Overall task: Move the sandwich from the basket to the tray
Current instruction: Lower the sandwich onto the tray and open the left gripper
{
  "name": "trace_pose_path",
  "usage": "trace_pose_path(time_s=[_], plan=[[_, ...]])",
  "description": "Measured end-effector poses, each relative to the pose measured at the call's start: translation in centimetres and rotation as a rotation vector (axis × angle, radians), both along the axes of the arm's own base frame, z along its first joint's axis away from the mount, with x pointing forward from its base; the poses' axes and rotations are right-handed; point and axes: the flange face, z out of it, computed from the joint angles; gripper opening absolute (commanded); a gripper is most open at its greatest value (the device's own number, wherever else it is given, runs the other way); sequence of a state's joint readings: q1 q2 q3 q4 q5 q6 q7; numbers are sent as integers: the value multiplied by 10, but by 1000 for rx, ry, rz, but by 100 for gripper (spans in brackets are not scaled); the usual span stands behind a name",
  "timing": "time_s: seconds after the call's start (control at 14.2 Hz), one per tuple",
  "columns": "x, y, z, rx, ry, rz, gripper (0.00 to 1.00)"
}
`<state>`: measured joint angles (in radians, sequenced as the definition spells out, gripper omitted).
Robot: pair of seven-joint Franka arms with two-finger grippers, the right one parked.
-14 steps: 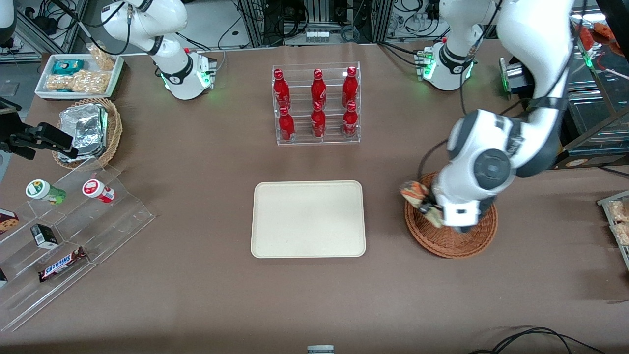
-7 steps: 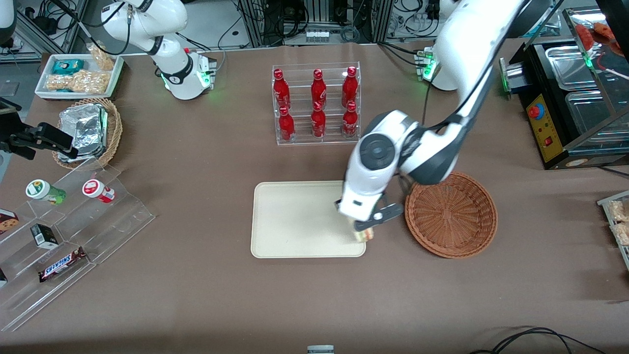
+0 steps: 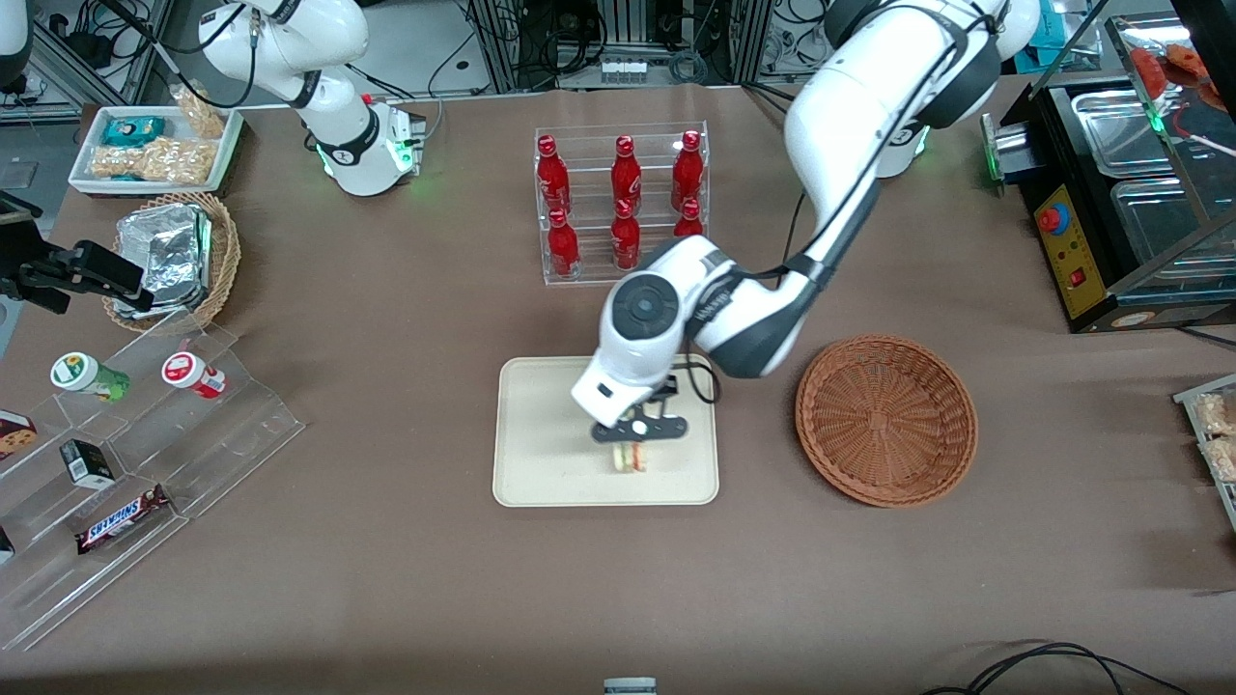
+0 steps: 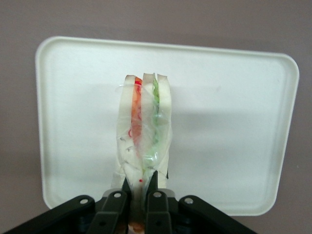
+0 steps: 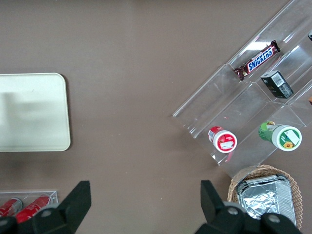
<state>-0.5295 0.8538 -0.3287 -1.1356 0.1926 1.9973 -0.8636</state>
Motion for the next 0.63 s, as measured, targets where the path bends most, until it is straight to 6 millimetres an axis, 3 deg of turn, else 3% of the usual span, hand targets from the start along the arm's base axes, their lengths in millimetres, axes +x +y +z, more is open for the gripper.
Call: trace_pose_path(time_s=[0.28,0.63], plan=[[-18,-23,-20,-4,-2,-43,6],[-16,-28,-40,-25,-17,-33,7]])
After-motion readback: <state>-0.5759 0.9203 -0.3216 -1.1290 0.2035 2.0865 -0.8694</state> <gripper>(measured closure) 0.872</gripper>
